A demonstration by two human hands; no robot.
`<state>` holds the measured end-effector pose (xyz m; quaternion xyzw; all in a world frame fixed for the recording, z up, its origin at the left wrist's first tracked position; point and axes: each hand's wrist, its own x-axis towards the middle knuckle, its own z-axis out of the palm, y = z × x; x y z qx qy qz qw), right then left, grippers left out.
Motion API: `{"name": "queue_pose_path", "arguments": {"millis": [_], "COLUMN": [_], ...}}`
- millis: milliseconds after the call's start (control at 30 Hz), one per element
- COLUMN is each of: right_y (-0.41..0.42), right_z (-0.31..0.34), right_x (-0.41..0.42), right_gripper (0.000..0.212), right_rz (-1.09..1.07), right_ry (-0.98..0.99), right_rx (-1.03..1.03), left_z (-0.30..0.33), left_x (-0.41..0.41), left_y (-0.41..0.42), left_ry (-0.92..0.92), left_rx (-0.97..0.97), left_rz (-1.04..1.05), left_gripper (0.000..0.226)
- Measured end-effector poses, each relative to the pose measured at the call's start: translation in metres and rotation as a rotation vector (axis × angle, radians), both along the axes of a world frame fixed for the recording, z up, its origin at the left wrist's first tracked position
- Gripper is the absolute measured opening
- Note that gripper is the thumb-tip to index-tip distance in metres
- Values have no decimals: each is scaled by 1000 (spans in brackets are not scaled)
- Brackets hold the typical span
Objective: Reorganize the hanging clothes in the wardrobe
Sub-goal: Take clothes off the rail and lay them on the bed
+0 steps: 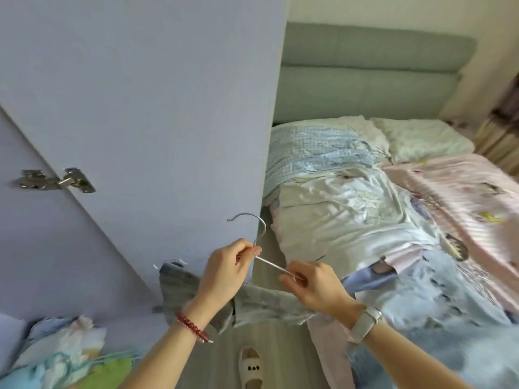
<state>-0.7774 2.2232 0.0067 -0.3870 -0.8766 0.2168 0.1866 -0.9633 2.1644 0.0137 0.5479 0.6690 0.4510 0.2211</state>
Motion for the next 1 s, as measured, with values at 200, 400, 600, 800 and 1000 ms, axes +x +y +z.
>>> {"name": "queue_pose_path", "arguments": {"millis": [200,400,600,800,1000], "right_y": [17,61,73,49,0], "right_z": [24,38,16,4,-8], "right_x": [60,127,207,234,219], "right_gripper": [19,17,15,11,14], "right_rz": [-223,-336,-628,-914,-1181], "right_ry": [95,-1,-4,37,97], "right_rx": [42,150,102,98,42], "left_z": [24,25,8,6,4], "left_x": [56,128,216,267,284], "left_y": [64,131,185,211,200], "left_ry": [-26,-133,-144,-77,-118], "left_rx": [134,63,-71,-109,-244], "left_rz": [-217,-305,-461,-712,-938], "left_gripper": [18,22,28,30,26]}}
